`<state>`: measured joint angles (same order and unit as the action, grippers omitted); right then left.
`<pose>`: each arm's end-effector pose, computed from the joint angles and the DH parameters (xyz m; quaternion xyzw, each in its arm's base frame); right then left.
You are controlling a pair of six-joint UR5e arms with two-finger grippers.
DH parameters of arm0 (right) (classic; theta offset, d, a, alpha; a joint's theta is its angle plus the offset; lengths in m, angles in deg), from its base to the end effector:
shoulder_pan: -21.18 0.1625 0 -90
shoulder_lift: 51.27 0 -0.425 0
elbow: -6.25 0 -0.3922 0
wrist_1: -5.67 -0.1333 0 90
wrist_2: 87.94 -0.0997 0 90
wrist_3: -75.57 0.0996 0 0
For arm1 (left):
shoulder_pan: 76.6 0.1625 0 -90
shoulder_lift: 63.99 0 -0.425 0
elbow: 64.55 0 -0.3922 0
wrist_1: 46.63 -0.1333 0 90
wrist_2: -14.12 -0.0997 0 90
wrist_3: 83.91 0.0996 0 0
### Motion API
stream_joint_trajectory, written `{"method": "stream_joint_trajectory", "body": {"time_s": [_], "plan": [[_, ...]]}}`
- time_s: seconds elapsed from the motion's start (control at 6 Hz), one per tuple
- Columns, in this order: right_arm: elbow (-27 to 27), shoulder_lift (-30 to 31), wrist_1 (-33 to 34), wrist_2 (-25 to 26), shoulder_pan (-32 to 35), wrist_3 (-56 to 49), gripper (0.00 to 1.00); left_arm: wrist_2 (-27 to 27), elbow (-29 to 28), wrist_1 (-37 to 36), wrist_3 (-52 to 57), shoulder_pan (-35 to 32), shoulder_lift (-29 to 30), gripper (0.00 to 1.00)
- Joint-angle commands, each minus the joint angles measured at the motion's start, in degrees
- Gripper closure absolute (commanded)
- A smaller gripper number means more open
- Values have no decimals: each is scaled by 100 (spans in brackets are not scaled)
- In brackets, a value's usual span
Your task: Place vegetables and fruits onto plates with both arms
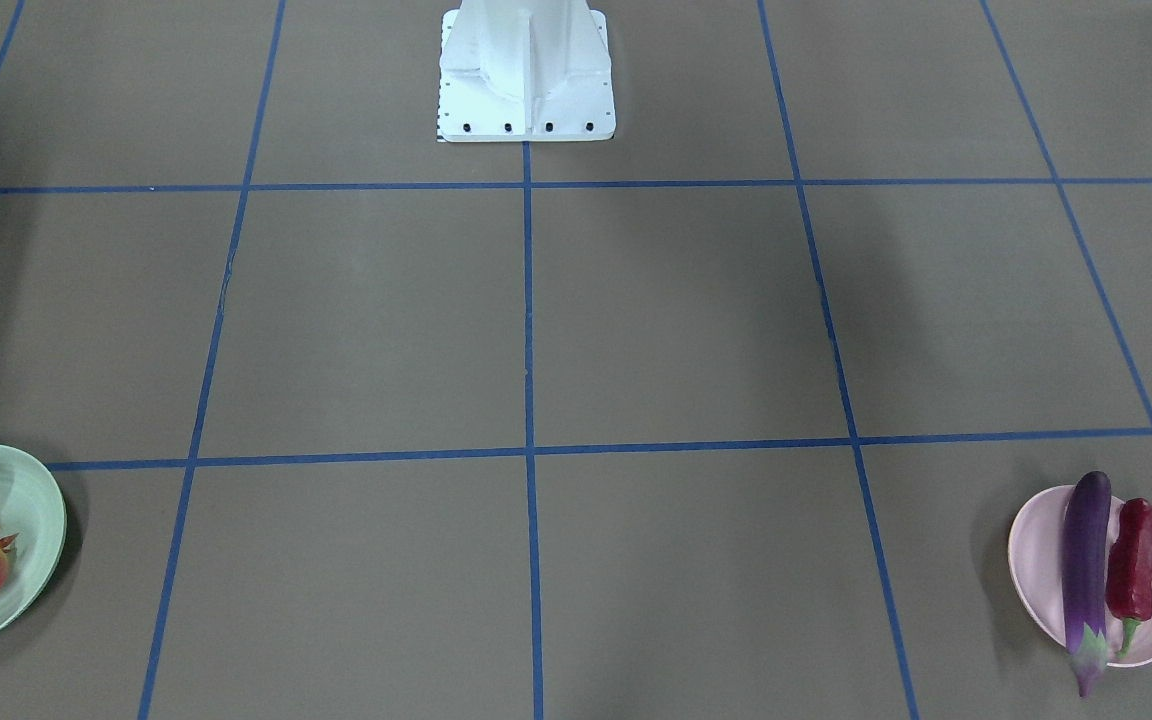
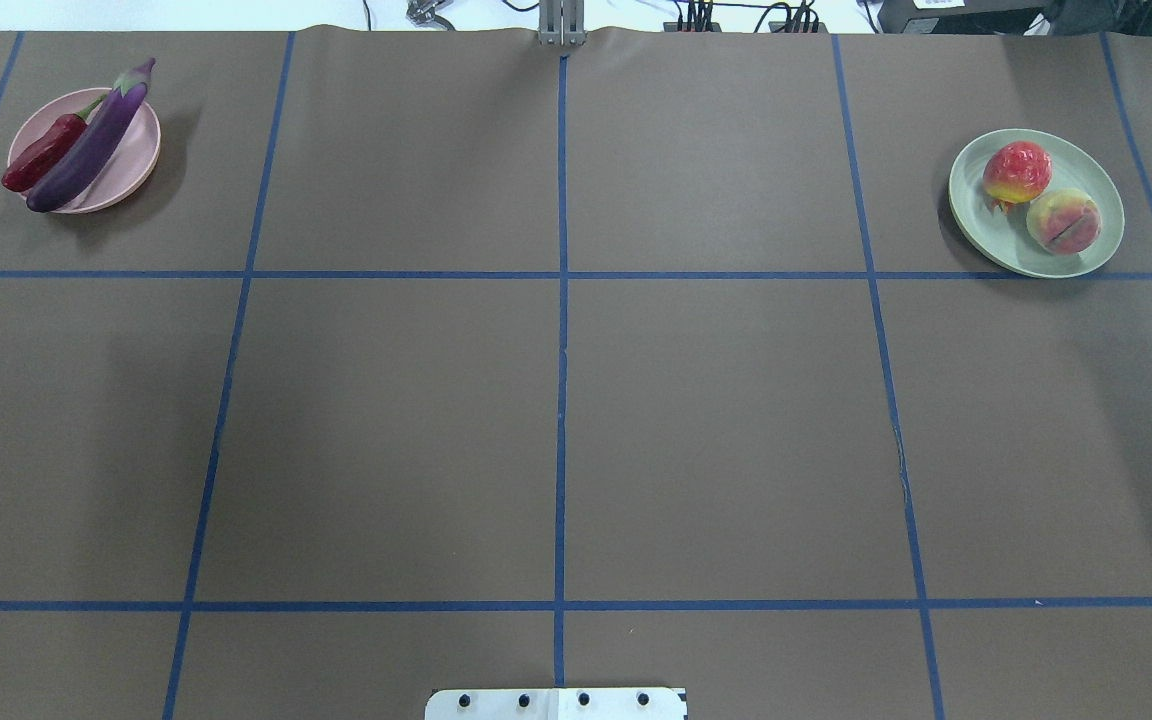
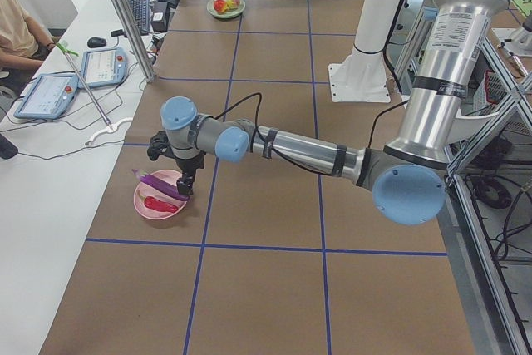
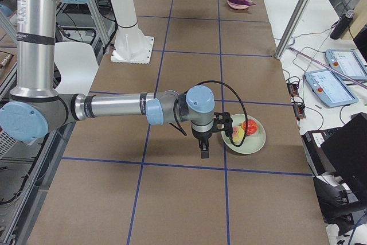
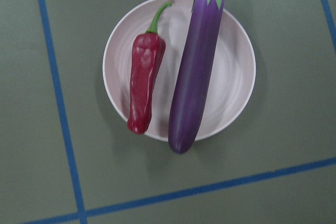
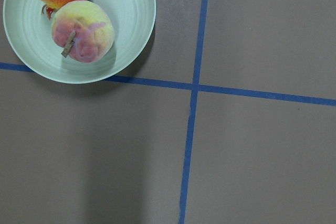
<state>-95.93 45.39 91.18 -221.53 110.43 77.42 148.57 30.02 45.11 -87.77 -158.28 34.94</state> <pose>0.0587 -0.4526 0.6006 0.0726 -0.3716 -0.0235 0.9252 0.0185 -0.5655 0.5332 0.0823 0.3858 0.0858 0.9149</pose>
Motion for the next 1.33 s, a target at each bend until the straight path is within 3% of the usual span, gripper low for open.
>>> {"method": "stream_joint_trajectory", "body": {"time_s": [0.0, 0.33, 0.67, 1.17], "plan": [[-4, 19, 0, -9, 22, 0, 0, 11, 807, -1023, 1513, -592, -880, 0], [-4, -7, 9, -1, 22, 0, 0, -110, 469, -817, 1651, -963, -1339, 0], [-3, 80, 0, 0, 5, 0, 0, -59, 570, -385, 1625, -1174, -1402, 0], [-3, 151, -44, -53, -21, 0, 0, 825, 667, -376, 1660, -1297, -1559, 0]]}}
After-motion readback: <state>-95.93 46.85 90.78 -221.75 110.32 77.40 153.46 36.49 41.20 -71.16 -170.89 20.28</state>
